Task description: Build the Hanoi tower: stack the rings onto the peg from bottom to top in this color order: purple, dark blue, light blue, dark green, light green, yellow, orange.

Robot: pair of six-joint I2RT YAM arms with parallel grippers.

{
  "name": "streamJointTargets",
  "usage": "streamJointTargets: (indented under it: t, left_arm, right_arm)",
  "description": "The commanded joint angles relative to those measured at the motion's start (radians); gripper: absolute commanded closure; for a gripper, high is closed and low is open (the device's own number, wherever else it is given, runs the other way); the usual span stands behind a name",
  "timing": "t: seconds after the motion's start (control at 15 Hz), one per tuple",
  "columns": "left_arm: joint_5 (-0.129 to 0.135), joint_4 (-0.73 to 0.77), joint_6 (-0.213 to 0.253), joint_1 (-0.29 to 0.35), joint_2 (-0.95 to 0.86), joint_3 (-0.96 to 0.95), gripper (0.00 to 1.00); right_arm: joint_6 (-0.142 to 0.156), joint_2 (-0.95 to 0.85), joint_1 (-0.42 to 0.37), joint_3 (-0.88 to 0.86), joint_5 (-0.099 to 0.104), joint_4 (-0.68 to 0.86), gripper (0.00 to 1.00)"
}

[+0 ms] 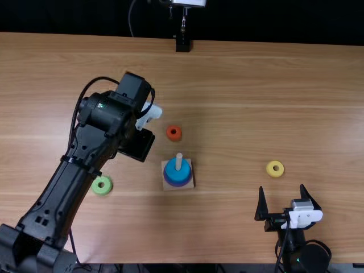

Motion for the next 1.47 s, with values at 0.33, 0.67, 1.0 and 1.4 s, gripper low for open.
streamJointTargets:
  t: [0.33,0.67,1.0,1.4]
  left_arm:
    - [-0.001,-0.072,-0.152,-0.134,-0.005,0.173,1.0]
    - [-0.001,-0.072,-0.169,-0.188,0.033,0.181,1.0]
    - [0.0,-0.068,-0.169,-0.229,0.073,0.181,1.0]
    - [0.0,-0.059,-0.196,-0.257,0.104,0.193,1.0]
  right_arm:
    - [0.0,-0.013,-0.014,-0.017,0.003,-0.008,0.0]
    - [0.0,-0.013,-0.014,-0.015,0.003,-0.006,0.0]
    - [0.0,-0.013,-0.014,-0.015,0.003,-0.006,0.0]
    - [0.0,-0.013,-0.014,-0.015,0.003,-0.006,0.0]
